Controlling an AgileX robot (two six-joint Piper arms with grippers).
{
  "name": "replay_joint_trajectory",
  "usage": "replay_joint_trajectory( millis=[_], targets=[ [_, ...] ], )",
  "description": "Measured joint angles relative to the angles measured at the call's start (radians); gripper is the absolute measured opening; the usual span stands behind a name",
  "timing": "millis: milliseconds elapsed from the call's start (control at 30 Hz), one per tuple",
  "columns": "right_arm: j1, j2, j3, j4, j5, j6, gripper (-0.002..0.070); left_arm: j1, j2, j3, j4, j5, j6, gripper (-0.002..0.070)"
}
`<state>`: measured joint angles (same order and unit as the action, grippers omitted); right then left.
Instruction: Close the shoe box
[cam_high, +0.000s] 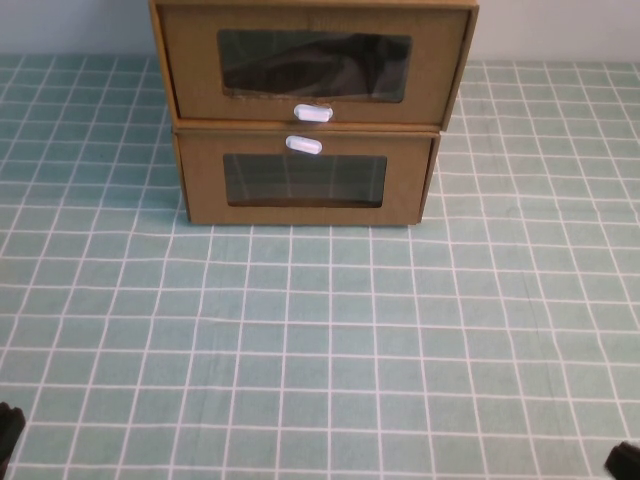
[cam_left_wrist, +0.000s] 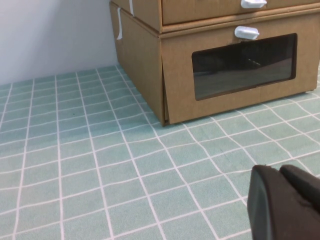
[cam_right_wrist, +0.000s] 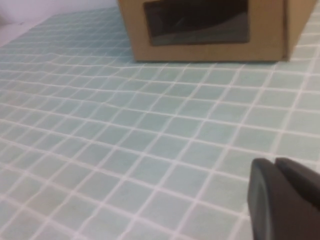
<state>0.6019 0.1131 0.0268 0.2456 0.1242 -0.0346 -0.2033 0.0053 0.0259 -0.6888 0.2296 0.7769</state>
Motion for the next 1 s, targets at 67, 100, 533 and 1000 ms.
replay_joint_trajectory(
  millis=[67,100,533,1000],
  targets=[
    [-0.076,0.000,0.000,-0.024,-0.002,-0.009,-0.0011,0.000,0.000,0.000,0.000,0.000,0.000,-0.0005],
    [-0.131,0.000,0.000,-0.031,-0.007,-0.011,-0.0011,0.000,0.000,0.000,0.000,0.000,0.000,-0.0005],
    [-0.569,-0.121,0.000,-0.046,0.169,-0.079,-0.0011,0.000,0.000,0.000,0.000,0.000,-0.002,-0.0005],
    [-0.569,-0.121,0.000,-0.047,0.230,-0.089,-0.0011,0.000,0.000,0.000,0.000,0.000,-0.002,-0.0005]
  ],
)
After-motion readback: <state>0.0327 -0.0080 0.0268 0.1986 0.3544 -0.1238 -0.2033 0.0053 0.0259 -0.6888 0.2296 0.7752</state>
